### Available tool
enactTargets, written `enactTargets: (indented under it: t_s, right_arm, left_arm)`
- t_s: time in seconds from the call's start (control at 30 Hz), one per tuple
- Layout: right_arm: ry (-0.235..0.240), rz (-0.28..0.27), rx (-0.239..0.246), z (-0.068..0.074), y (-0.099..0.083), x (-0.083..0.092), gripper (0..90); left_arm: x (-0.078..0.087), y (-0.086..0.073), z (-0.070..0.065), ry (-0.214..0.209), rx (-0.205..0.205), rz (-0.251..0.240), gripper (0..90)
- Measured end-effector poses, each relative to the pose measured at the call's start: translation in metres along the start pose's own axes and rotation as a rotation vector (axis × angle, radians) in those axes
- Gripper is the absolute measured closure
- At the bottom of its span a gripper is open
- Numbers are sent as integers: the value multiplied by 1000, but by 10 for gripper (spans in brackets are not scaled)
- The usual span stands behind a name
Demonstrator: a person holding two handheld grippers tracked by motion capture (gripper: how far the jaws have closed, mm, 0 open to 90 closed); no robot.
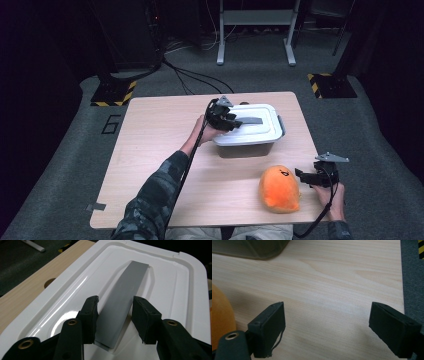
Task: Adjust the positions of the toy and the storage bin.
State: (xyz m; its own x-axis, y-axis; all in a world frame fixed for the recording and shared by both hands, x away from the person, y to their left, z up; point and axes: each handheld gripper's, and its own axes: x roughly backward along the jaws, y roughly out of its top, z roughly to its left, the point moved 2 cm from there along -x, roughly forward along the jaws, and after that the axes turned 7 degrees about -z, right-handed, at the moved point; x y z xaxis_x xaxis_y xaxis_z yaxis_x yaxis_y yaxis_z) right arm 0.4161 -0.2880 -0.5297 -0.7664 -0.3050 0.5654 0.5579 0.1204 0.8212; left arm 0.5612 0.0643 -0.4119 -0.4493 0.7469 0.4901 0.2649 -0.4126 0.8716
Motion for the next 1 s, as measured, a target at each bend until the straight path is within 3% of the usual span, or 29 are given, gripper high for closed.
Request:
enactTargets:
  t_s: [0.27,0.5,1.0]
  right_arm:
    - [-20,19,-2,1,-5,-3,127]
    - [-61,48,50,5,-7,-5,128]
    - [-77,50,37,5,-7,-5,124]
  left_arm:
    - [13,-8,-2,42,29,-5,579]
    - [24,-15,-5,72,44,-4,594]
    - [45,-26,-17,113,52,12,619]
